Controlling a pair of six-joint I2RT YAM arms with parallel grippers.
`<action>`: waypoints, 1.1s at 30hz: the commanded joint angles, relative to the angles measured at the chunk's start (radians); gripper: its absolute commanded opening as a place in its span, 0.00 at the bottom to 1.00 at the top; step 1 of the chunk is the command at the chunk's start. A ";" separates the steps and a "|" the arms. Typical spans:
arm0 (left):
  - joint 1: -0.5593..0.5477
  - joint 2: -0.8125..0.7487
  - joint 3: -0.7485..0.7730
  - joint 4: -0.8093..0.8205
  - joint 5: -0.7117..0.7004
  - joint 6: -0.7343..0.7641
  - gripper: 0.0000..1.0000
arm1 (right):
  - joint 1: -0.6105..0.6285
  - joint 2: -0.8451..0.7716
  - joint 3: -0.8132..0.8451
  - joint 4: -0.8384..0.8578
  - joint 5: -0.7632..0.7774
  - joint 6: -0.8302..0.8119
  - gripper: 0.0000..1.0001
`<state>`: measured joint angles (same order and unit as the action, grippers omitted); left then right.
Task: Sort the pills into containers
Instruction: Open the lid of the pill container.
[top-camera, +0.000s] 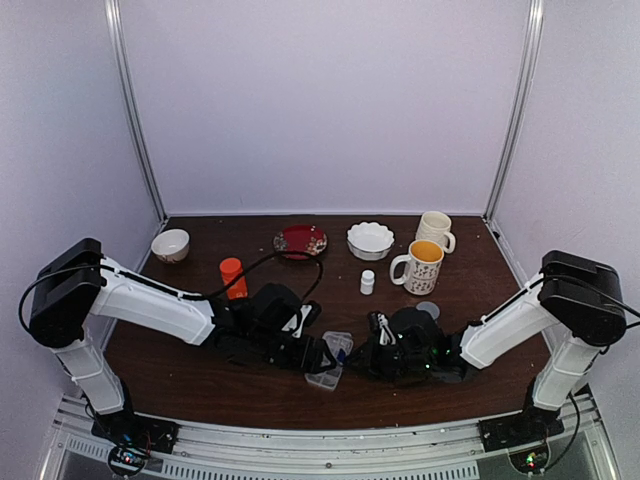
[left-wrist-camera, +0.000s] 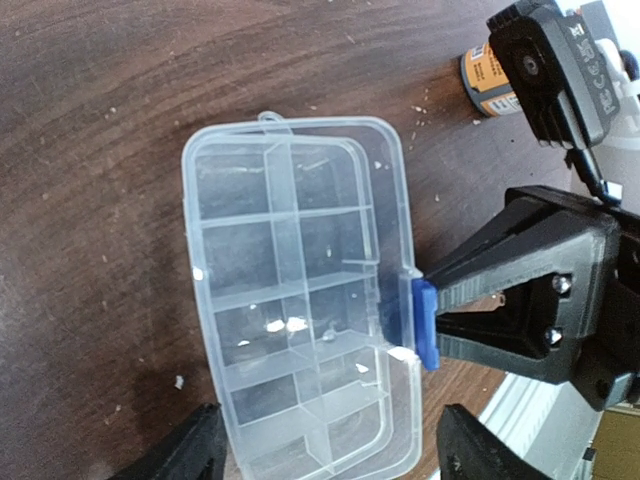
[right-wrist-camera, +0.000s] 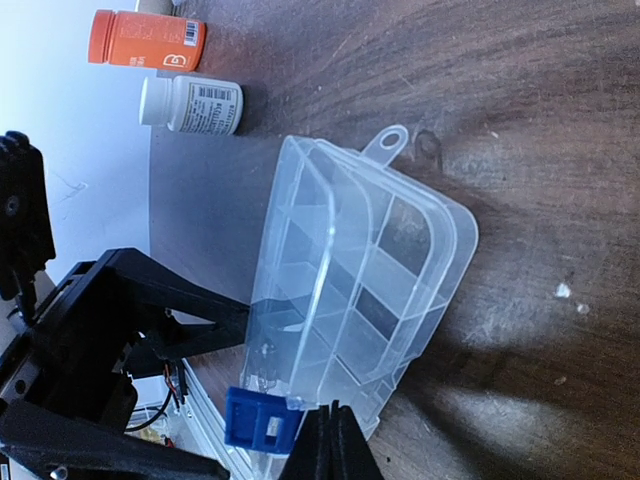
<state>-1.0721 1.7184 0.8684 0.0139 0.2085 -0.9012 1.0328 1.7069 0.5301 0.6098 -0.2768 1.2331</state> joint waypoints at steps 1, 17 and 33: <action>0.008 -0.013 -0.012 0.067 0.042 0.005 0.78 | 0.006 0.014 0.009 0.056 -0.023 -0.004 0.02; 0.009 0.016 0.004 0.021 0.043 0.048 0.84 | 0.006 0.075 0.056 0.100 -0.057 0.001 0.40; 0.012 -0.110 -0.029 -0.161 -0.183 0.016 0.68 | 0.007 0.058 0.087 -0.057 -0.036 -0.050 0.70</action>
<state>-1.0721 1.6867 0.8692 -0.1261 0.1211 -0.8665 1.0344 1.7653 0.6128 0.6785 -0.3344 1.2098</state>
